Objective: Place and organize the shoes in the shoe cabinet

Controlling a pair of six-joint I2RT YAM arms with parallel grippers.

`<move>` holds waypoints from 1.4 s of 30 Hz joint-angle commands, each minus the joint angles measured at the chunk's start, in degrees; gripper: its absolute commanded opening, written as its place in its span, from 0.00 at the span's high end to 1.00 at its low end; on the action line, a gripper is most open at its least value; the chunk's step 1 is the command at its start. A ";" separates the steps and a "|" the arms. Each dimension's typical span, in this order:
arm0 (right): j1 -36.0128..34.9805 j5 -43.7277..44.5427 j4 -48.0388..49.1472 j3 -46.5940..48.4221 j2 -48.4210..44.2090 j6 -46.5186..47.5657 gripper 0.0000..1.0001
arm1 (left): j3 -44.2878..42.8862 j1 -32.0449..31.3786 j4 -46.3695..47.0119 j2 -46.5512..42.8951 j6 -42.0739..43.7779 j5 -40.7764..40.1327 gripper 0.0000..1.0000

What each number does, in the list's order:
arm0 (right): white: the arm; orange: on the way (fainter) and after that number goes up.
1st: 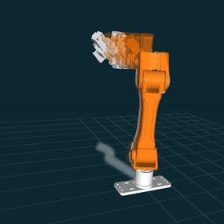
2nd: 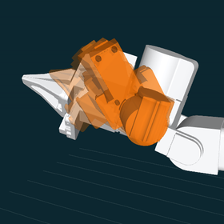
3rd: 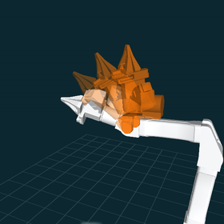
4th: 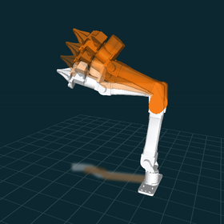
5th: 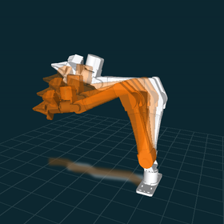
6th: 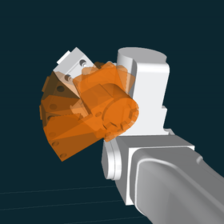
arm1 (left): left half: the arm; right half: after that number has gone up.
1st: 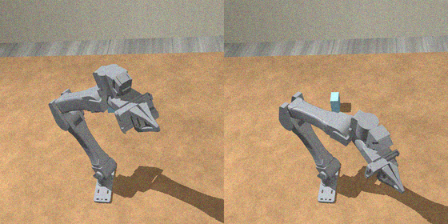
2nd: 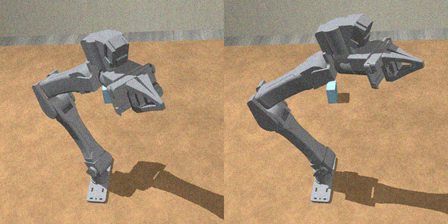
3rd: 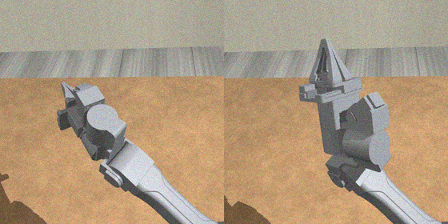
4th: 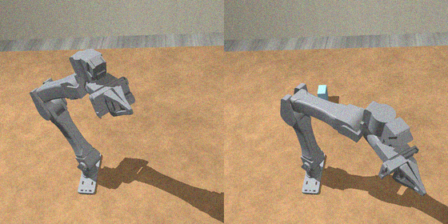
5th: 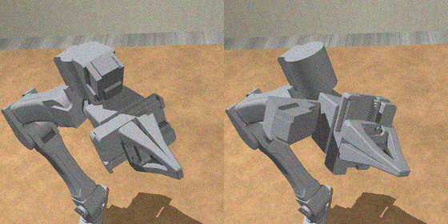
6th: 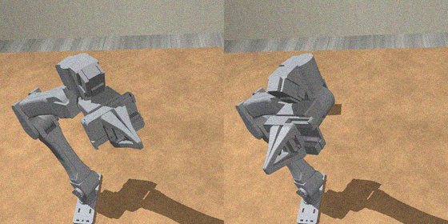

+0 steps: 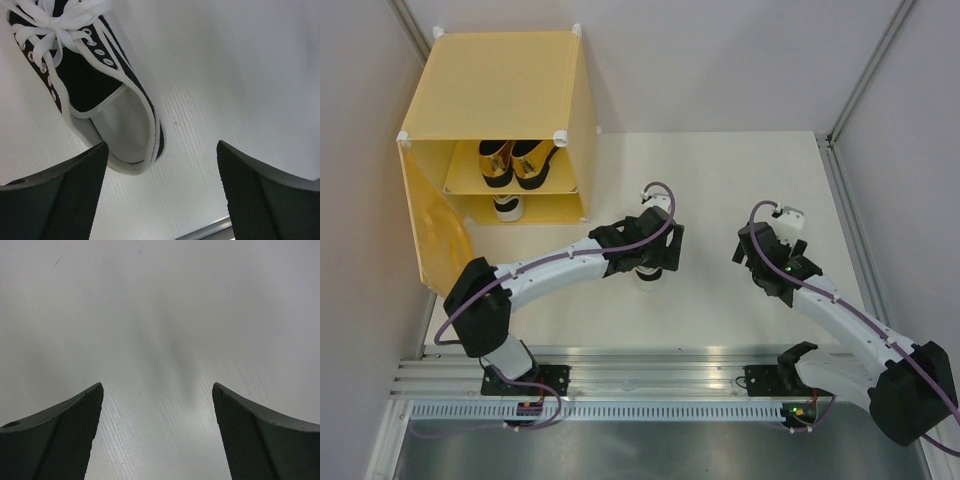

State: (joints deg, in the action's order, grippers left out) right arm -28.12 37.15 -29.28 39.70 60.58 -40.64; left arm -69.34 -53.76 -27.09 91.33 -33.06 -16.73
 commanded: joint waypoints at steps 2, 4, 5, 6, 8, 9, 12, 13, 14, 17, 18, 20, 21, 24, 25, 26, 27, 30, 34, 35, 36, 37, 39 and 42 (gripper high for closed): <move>0.70 -0.67 0.18 -2.52 -1.95 0.56 0.06 | -3.69 -0.38 -0.94 4.90 -2.01 -4.10 0.11; 0.78 -0.76 0.45 -3.40 -2.30 0.65 0.05 | -3.52 -0.30 -0.95 6.66 -2.80 -4.10 0.15; 0.78 -0.76 0.62 -3.67 -2.31 0.74 0.05 | -3.52 -0.47 -0.95 7.28 -2.89 -3.92 0.16; 0.87 -0.93 0.71 -4.10 -2.39 0.83 0.04 | -3.69 -0.47 -1.03 7.81 -2.89 -3.92 0.17; 0.87 -1.02 1.06 -4.46 -2.31 0.83 0.04 | -3.70 -0.56 -1.03 9.12 -2.89 -3.83 0.23; 0.87 -1.28 1.06 -4.72 -2.31 1.00 0.03 | -3.61 -0.65 -0.95 9.48 -3.15 -3.92 0.27; 0.96 -1.29 1.24 -5.16 -2.22 1.09 0.02 | -3.43 -0.74 -1.03 10.36 -3.68 -4.18 0.33; 0.96 -1.37 1.33 -5.25 -2.30 0.92 0.02 | -3.35 -0.65 -0.95 10.36 -3.68 -4.19 0.36; 0.87 -1.64 1.33 -5.25 -2.39 1.00 0.02 | -3.34 -0.73 -1.03 10.62 -3.77 -4.27 0.38; 0.96 -1.99 1.42 -5.34 -2.92 1.00 0.02 | -3.08 -0.82 -1.12 10.62 -3.77 -4.36 0.48; 0.87 -1.99 1.42 -5.42 -3.01 0.83 0.02 | -2.73 -0.74 -1.12 10.54 -3.77 -4.54 0.50; 0.87 -1.99 1.33 -5.51 -3.27 0.92 0.02 | -2.38 -0.73 -1.47 10.36 -3.85 -5.06 0.58; 0.96 -1.99 1.42 -5.51 -3.36 0.92 0.02 | -2.20 -0.74 -1.65 10.10 -3.94 -5.24 0.59; 0.87 -2.43 1.59 -5.69 -3.54 0.92 0.02 | -1.06 -0.74 -2.00 9.40 -4.29 -6.12 0.66; 0.96 -2.43 1.68 -5.78 -3.54 0.92 0.02 | -0.45 -0.74 -1.91 9.05 -4.29 -6.29 0.73; 0.87 -2.78 1.85 -5.86 -3.45 1.00 0.02 | -0.10 -0.65 -1.91 8.95 -4.29 -6.56 0.78; 0.87 -2.95 1.94 -6.04 -3.36 0.92 0.02 | 0.08 -0.73 -1.91 8.95 -4.03 -6.56 0.81; 0.96 -3.48 2.21 -6.30 -3.10 0.83 0.02 | 0.96 -0.73 -2.18 8.52 -3.59 -6.21 0.98; 0.87 -3.66 2.29 -6.39 -3.18 0.83 0.02 | 2.98 -0.74 -3.40 5.45 -3.24 -6.12 0.98; 0.96 -3.75 2.29 -6.48 -3.27 0.92 0.02 | 3.94 -0.74 -3.93 3.52 -3.24 -6.29 0.98; 0.87 -3.83 2.29 -6.48 -3.45 0.92 0.02 | 4.30 -0.74 -4.46 2.63 -3.24 -6.38 0.98; 0.96 -3.75 2.47 -6.48 -3.53 1.00 0.02 | 4.74 -0.74 -4.98 1.67 -3.24 -6.38 0.98; 0.87 -3.84 2.56 -6.48 -3.45 1.18 0.02 | 5.88 -0.56 -7.27 -1.50 -3.50 -6.56 0.98; 0.96 -3.83 2.82 -6.39 -3.36 1.27 0.02 | 7.55 -0.47 -11.13 -5.53 -4.64 -6.91 0.98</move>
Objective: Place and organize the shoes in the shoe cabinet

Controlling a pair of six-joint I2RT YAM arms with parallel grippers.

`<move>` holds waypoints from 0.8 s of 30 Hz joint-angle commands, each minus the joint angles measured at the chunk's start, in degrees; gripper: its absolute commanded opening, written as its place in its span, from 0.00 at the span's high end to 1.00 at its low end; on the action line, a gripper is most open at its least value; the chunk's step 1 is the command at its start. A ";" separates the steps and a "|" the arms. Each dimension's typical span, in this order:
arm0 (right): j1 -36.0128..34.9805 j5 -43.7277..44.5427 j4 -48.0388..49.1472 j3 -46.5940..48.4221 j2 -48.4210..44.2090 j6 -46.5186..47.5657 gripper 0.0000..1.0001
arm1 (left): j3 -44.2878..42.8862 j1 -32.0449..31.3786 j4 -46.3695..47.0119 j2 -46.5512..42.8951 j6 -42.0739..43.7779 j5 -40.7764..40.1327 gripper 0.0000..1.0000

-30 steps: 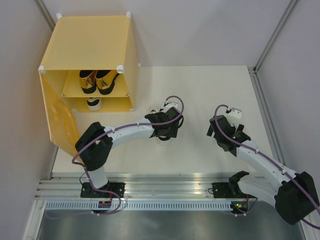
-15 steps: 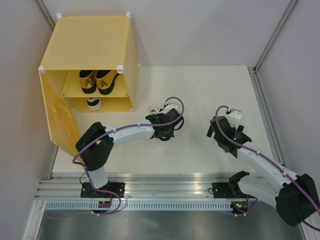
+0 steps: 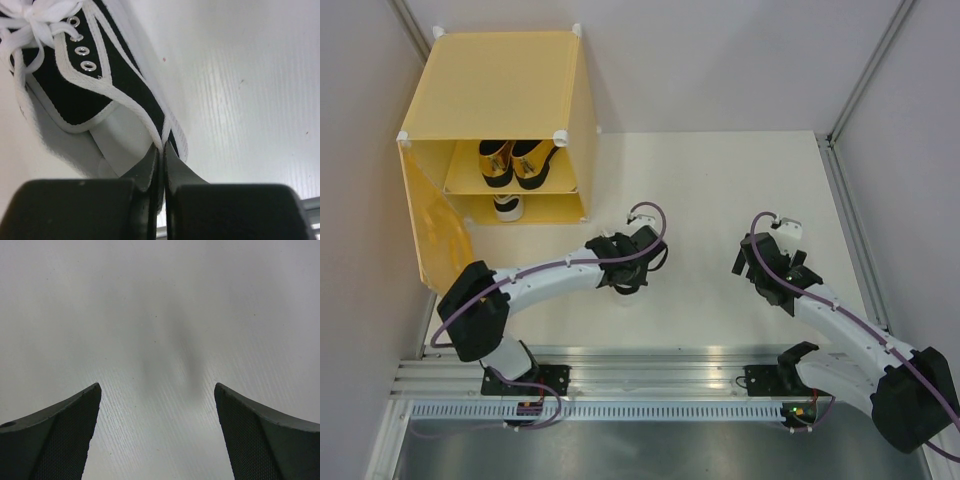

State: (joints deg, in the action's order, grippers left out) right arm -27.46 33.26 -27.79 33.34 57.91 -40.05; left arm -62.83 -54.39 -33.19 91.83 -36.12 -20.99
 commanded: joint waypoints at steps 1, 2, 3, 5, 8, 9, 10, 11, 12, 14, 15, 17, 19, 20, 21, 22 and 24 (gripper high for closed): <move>0.31 0.06 1.42 -0.03 -0.52 0.76 0.02 | 1.48 0.34 -5.83 -7.01 -1.93 -2.65 0.98; 0.31 -0.03 1.42 -0.03 -0.43 0.85 0.02 | 2.00 0.43 -7.31 -7.80 -2.46 -2.91 0.98; 0.31 -0.03 1.51 -0.03 -0.34 0.77 0.02 | 3.40 0.69 -7.85 -9.72 -2.73 -3.00 0.98; 0.22 -0.30 1.60 -0.12 -0.25 0.85 0.02 | 4.99 0.86 -8.64 -11.67 -2.73 -4.05 0.98; 0.22 -0.65 1.95 -0.21 0.01 0.77 0.02 | 7.71 2.26 -9.70 -15.01 -1.42 -5.98 0.98; 0.30 -0.65 2.04 -0.30 0.01 0.77 0.02 | 8.24 2.71 -9.96 -15.71 -0.54 -6.42 0.98; 0.31 -0.73 2.21 -0.30 0.01 0.94 0.02 | 9.12 3.23 -10.05 -17.37 0.43 -7.39 0.98; 0.31 -0.91 2.30 -0.47 0.18 0.94 0.02 | 9.39 3.85 -10.05 -18.08 2.70 -7.74 0.98; 0.31 -1.00 2.39 -0.47 0.19 0.85 0.02 | 9.65 5.07 -9.97 -19.66 3.94 -8.36 0.98; 0.22 -1.00 2.48 -0.65 0.27 0.85 0.02 | 9.83 7.09 -9.53 -20.81 8.24 -10.55 0.98; 0.30 -1.09 2.65 -0.73 0.27 0.85 0.02 | 9.83 7.71 -8.92 -21.25 10.43 -10.65 0.98; 0.30 -1.17 2.74 -0.91 0.27 0.77 0.02 | 10.44 8.94 -4.80 -23.01 18.16 -10.83 0.98; 0.31 -1.18 2.92 -1.09 0.27 0.68 0.02 | 11.06 9.83 -0.24 -24.50 26.57 -9.08 0.98; 0.31 -1.18 2.83 -1.09 0.19 0.76 0.02 | 11.23 11.40 0.92 -24.77 28.89 -8.02 0.98; 0.22 -1.18 2.83 -1.17 0.19 0.77 0.02 | 11.50 12.37 2.15 -25.12 31.35 -6.62 0.98; 0.22 -1.18 2.92 -1.26 0.19 0.68 0.02 | 11.85 13.42 4.77 -25.47 35.11 -4.95 0.98; 0.30 -1.44 3.27 -1.61 0.10 0.68 0.02 | 12.03 17.46 6.90 -25.56 38.47 -2.57 0.98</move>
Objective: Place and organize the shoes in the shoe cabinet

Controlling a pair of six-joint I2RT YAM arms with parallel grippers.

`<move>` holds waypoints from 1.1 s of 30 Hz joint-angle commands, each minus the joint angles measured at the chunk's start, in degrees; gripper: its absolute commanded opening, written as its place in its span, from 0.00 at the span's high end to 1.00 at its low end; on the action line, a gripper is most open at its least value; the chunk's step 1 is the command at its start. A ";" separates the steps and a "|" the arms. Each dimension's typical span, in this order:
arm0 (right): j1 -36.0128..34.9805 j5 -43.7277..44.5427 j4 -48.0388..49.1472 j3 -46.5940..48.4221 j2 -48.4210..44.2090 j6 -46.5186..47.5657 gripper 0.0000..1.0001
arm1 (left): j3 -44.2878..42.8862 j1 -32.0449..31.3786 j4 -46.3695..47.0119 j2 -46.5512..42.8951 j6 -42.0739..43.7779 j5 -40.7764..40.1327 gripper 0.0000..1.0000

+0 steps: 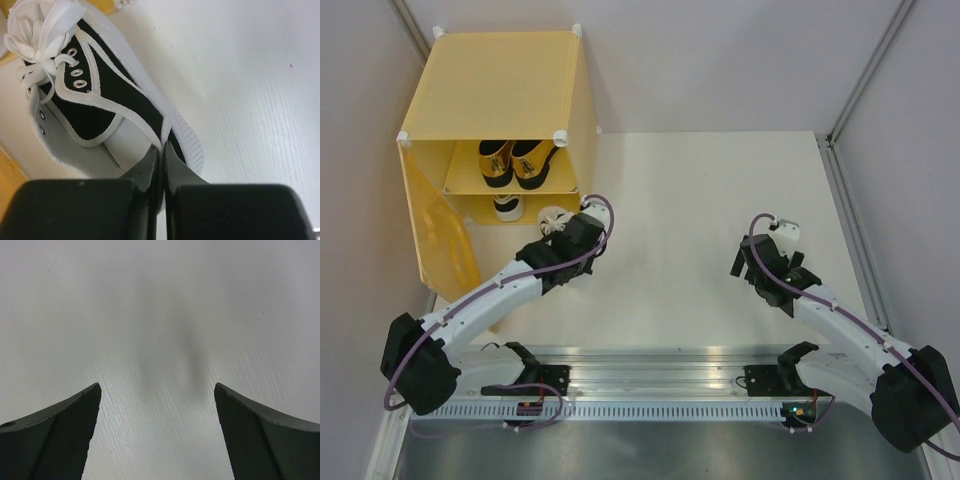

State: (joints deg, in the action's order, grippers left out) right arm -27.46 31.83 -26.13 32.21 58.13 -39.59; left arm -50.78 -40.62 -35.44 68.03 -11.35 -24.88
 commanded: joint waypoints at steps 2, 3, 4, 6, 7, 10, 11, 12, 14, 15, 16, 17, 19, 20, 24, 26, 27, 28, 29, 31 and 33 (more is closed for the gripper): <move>0.31 -0.19 1.61 -0.57 -0.03 0.22 0.02 | 0.42 7.55 12.05 -1.06 17.84 4.74 0.98; 0.22 -0.19 1.52 -0.48 -0.03 0.31 0.02 | 0.42 8.62 12.50 -0.71 18.99 5.89 0.98; 0.30 -0.28 1.52 -0.48 -0.12 0.31 0.02 | 0.16 9.50 13.02 -0.10 21.09 7.03 0.98; 0.22 -0.02 1.26 -0.56 -0.47 0.48 0.02 | -0.37 11.52 13.29 1.74 23.12 7.92 0.98; 0.30 0.07 1.34 -0.65 -0.91 0.48 0.02 | -0.80 11.88 13.47 2.19 25.22 8.62 0.98; 0.22 -0.19 1.61 -1.09 -1.44 0.57 0.02 | -1.07 13.63 14.61 4.04 28.83 11.07 0.98; 0.30 -0.19 1.52 -1.09 -1.61 0.57 0.02 | -0.98 14.60 15.48 4.39 29.54 11.35 0.98; 0.31 -0.19 1.52 -1.09 -1.79 0.48 0.02 | -0.98 15.13 16.01 5.09 30.85 12.05 0.98; 0.31 -0.11 1.70 -1.18 -1.62 0.57 0.02 | -0.72 16.71 17.24 5.71 32.00 12.23 0.98; 0.31 -0.19 1.78 -1.44 -1.61 0.57 0.02 | -0.72 17.41 18.55 6.06 33.31 12.58 0.98; 0.31 -0.28 2.13 -1.62 -1.70 0.57 0.02 | -0.81 18.55 18.91 6.76 34.02 12.75 0.98; 0.31 -0.37 2.48 -1.88 -1.44 0.66 0.02 | -1.07 19.00 19.35 7.03 34.64 12.93 0.98; 0.31 -0.81 2.75 -1.97 -0.91 0.75 0.02 | -1.33 19.79 20.76 8.08 36.49 12.40 0.97; 0.31 -0.98 2.58 -1.80 -0.65 0.83 0.02 | -0.99 19.97 21.55 8.34 37.10 12.32 0.94; 0.31 -0.72 2.14 -1.18 -0.29 1.01 0.02 | 0.33 21.02 25.86 10.27 39.39 11.45 0.87; 0.30 -0.98 2.40 -1.62 -0.74 1.01 0.02 | 0.51 21.37 27.61 11.42 39.04 9.86 0.84; 0.22 -0.90 2.49 -1.79 -0.91 1.01 0.02 | 1.03 21.46 28.23 12.12 38.95 9.42 0.82; 0.30 -1.07 2.49 -1.80 -1.09 1.10 0.02 | 1.21 21.55 28.76 12.47 38.78 9.24 0.81; 0.31 -1.16 2.49 -1.80 -1.09 1.10 0.02 | 1.39 21.55 29.37 12.57 38.52 9.07 0.78; 0.31 -1.07 2.66 -1.88 -1.26 1.19 0.02 | 1.56 21.55 29.47 12.92 37.11 8.89 0.76; 0.22 -1.07 2.93 -2.06 -1.26 1.19 0.02 | 1.91 21.55 30.08 12.74 35.88 8.98 0.69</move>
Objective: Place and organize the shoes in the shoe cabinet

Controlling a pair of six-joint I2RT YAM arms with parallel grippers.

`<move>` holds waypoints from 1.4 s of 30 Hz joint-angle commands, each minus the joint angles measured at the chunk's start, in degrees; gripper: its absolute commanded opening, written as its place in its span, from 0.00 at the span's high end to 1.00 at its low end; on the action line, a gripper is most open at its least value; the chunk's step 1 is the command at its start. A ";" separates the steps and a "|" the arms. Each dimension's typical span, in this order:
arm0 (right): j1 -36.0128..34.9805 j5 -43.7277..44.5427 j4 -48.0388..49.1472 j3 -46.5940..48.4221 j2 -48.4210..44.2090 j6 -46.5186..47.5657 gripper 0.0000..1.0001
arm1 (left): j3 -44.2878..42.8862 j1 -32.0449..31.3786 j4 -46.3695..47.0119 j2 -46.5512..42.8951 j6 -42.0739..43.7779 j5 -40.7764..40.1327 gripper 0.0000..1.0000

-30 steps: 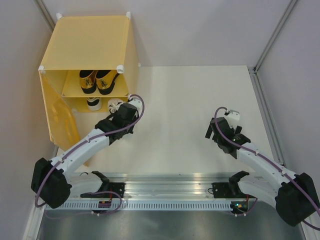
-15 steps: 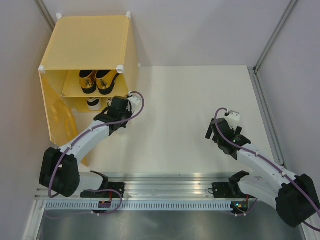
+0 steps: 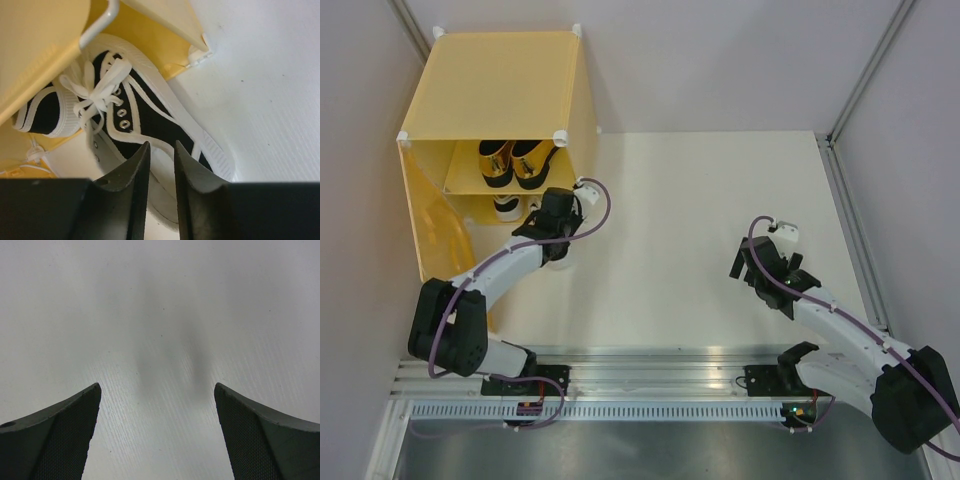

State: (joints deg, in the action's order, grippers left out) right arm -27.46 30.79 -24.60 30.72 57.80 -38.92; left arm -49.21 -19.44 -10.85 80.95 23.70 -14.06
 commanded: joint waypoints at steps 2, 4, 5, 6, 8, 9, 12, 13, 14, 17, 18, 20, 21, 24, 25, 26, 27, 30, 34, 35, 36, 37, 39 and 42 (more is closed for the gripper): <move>0.30 -0.20 1.48 -0.75 -1.20 0.51 0.02 | 0.52 0.37 5.14 -0.26 0.21 -1.67 0.68; 0.31 -0.29 1.57 -1.01 -1.46 0.51 0.02 | 0.34 0.46 4.44 -0.79 -1.37 -1.67 0.61; 0.22 -0.29 1.83 -1.01 -1.81 0.60 0.02 | 0.26 0.37 4.00 -1.05 -1.90 -1.49 0.57; 0.30 -0.29 1.84 -1.19 -1.90 0.60 0.02 | 0.08 0.37 2.78 -1.58 -3.39 -1.23 0.51; 0.22 -0.38 2.10 -1.36 -2.08 0.77 0.02 | -0.01 0.37 1.37 -3.68 -6.80 -1.23 0.38; 0.30 -0.38 2.19 -1.45 -2.17 0.77 0.02 | -0.09 0.46 0.23 -4.39 -8.05 -1.32 0.35; 0.31 -0.46 2.36 -1.63 -2.08 0.86 0.02 | -0.36 0.37 -2.50 -7.29 -14.88 -1.75 0.23; 0.31 -0.55 2.45 -1.63 -2.08 0.95 0.02 | -0.27 0.28 -4.16 -8.08 -17.18 -2.54 0.22; 0.31 -0.64 2.36 -1.63 -2.17 0.95 0.02 | -0.36 0.28 -5.22 -9.65 -19.46 -2.81 0.21; 0.31 -0.99 2.63 -1.98 -2.78 0.95 0.02 | 0.95 -0.07 -8.65 -13.60 -31.13 -3.77 0.19; 0.31 -1.25 2.80 -2.24 -2.96 1.03 0.02 | 1.22 -0.07 -9.44 -14.41 -33.70 -4.30 0.18; 0.22 -1.34 3.07 -2.42 -3.40 1.12 0.02 | 2.10 -0.07 -12.34 -16.16 -39.85 -5.09 0.18; 0.22 -1.34 3.15 -2.42 -3.40 1.12 0.02 | 3.23 -0.16 -13.13 -17.30 -44.75 -5.62 0.16; 0.30 -1.52 3.51 -2.68 -3.31 1.21 0.02 | 5.95 -0.25 -15.25 -18.89 -53.73 -7.20 0.10; 0.31 -1.52 3.59 -2.77 -3.13 1.12 0.02 | 6.75 -0.59 -15.16 -19.16 -55.59 -8.34 0.08; 0.22 -1.69 3.77 -2.94 -3.22 1.12 0.02 | 8.06 -0.77 -14.73 -19.25 -58.57 -9.57 0.08; 0.22 -1.78 3.77 -3.03 -3.13 1.21 0.02 | 8.51 -0.95 -14.46 -18.90 -59.73 -10.36 0.08; 0.22 -2.04 3.77 -3.12 -3.31 1.12 0.02 | 9.66 -1.39 -12.62 -17.50 -62.11 -12.91 0.08; 0.31 -2.13 4.03 -3.30 -3.48 1.30 0.02 | 10.54 -1.39 -8.75 -12.76 -62.55 -15.90 0.25; 0.31 -2.13 4.12 -3.30 -3.48 1.30 0.02 | 10.63 -1.39 -8.14 -12.05 -62.55 -16.43 0.27; 0.31 -2.22 4.12 -3.30 -3.57 1.39 0.02 | 10.63 -1.48 -7.26 -11.17 -62.64 -17.48 0.29; 0.22 -2.31 4.21 -3.39 -3.57 1.39 0.02 | 10.63 -1.39 -6.73 -10.47 -62.64 -17.84 0.34; 0.22 -2.31 4.21 -3.39 -3.66 1.39 0.02 | 10.89 -1.39 -5.68 -8.79 -62.38 -18.71 0.37; 0.31 -2.66 4.30 -3.47 -3.75 1.56 0.02 | 10.54 -1.39 -3.83 -7.21 -60.97 -18.98 0.45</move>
State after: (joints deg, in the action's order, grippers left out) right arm -27.46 28.34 -21.76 27.49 55.00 -37.80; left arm -38.89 -20.75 -19.07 72.58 -36.07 -29.82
